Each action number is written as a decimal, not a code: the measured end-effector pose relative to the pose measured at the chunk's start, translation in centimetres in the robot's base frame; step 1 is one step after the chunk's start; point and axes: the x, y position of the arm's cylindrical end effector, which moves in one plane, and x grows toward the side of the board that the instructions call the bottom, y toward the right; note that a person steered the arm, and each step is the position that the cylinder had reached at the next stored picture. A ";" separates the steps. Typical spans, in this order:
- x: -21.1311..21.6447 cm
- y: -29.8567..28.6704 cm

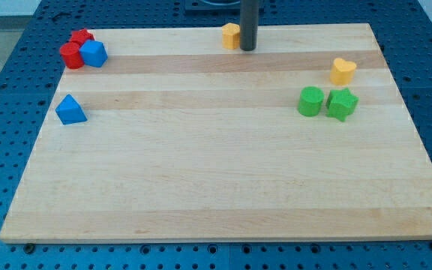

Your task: Push the yellow heart closer to the yellow hexagon

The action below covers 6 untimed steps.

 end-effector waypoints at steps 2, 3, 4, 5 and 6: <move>-1.6 13.3; -1.3 19.6; 1.6 24.3; 5.4 27.4; 8.1 27.6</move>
